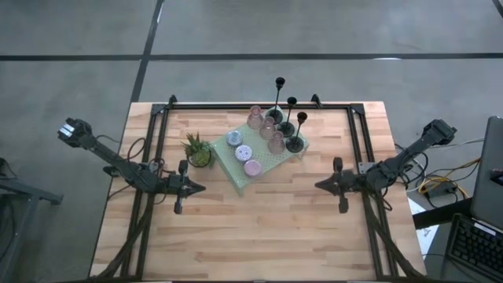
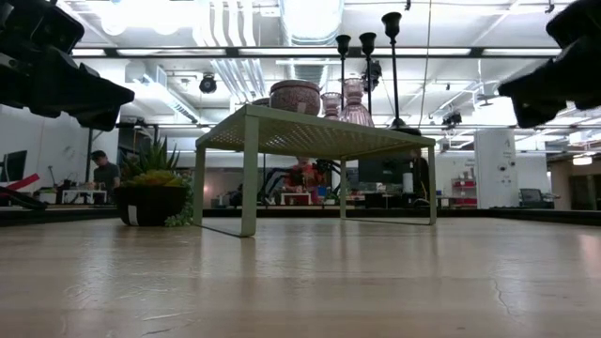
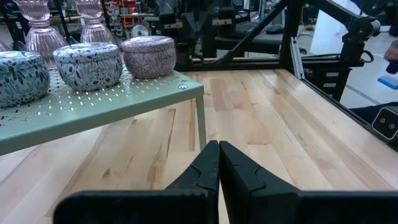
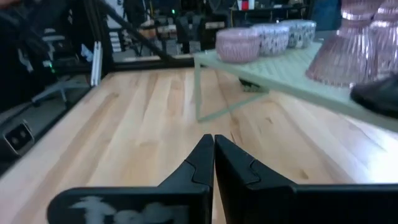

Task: Pick & Place candle stick holders
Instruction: Return to Home Position

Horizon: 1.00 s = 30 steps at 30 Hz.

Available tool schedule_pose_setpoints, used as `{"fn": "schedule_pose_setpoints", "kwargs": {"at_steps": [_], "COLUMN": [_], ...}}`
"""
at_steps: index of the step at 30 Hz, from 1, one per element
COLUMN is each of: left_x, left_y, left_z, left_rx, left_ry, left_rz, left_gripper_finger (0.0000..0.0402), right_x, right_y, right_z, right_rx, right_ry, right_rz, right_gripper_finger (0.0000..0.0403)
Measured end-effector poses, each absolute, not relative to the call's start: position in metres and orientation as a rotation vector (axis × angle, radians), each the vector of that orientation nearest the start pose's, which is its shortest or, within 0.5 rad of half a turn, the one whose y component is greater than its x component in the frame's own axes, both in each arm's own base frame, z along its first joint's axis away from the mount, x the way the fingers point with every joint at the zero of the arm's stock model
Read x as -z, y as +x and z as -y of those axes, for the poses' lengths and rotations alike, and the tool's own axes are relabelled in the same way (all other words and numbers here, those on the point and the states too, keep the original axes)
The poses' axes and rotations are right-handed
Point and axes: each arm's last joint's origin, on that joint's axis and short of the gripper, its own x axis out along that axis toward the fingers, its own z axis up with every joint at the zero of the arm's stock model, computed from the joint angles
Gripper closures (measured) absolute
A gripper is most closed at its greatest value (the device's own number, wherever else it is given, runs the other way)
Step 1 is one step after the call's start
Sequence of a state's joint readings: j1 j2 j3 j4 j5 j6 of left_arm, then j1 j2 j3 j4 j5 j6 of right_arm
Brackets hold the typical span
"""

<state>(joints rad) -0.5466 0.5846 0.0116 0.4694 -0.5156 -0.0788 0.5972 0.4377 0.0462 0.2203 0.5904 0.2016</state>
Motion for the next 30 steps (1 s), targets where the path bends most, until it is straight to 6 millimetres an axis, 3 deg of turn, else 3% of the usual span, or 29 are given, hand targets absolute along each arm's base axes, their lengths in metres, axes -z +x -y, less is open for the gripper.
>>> {"fn": "schedule_pose_setpoints", "kwargs": {"at_steps": [7, 22, 30], "left_x": [-0.164, -0.185, -0.191], "left_y": [0.114, 0.101, 0.096], "left_z": [0.052, 0.041, 0.035], "left_rx": [0.028, 0.009, -0.021], "left_ry": [-0.062, -0.167, -0.202], "left_rz": [-0.030, 0.154, 0.224], "left_gripper_finger": [0.0390, 0.0390, 0.0390], "right_x": [-0.149, -0.148, -0.148], "right_y": [0.107, 0.107, 0.105], "right_z": [-0.053, -0.053, -0.047], "right_rx": [0.010, 0.007, 0.143], "right_ry": [0.061, -0.008, 0.044], "right_rz": [-0.179, -0.179, -0.172], "right_gripper_finger": [0.0394, 0.0394, 0.0394]}}
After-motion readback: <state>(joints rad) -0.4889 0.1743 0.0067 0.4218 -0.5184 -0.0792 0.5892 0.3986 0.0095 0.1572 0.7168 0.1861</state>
